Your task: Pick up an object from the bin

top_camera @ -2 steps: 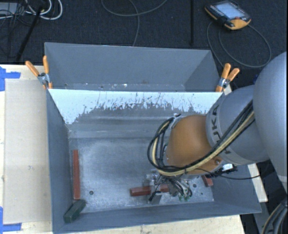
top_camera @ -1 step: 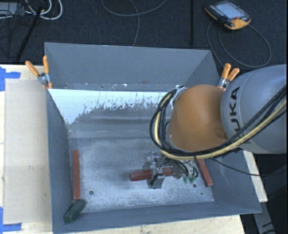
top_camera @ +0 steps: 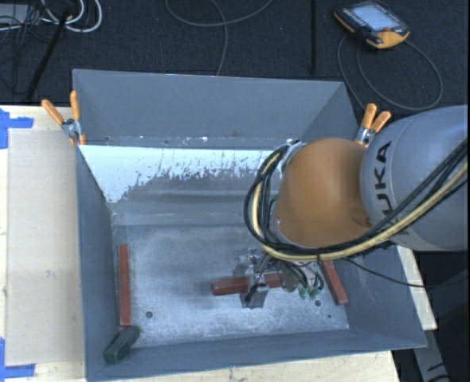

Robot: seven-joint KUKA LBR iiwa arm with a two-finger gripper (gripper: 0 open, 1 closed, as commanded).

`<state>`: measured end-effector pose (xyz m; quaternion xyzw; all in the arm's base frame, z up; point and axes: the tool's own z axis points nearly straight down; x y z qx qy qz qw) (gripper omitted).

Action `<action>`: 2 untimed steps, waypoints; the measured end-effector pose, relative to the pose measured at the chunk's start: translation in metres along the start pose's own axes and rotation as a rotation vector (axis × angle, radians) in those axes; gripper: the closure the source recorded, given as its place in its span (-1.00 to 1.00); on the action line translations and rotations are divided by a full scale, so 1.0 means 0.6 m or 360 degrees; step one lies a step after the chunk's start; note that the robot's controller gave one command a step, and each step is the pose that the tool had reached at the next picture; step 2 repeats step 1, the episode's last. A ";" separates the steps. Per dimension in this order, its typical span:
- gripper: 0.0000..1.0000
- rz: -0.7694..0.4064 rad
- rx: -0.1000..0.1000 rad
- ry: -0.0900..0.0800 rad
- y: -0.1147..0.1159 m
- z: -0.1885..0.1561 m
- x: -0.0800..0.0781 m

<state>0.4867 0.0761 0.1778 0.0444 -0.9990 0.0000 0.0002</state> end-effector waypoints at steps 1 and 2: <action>1.00 0.0021 -0.0001 0.0010 -0.044 -0.090 0.000; 1.00 0.0021 -0.0001 0.0010 -0.044 -0.090 0.000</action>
Offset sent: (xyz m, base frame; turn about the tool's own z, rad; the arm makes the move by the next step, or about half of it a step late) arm 0.0160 -0.0163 0.1372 0.0827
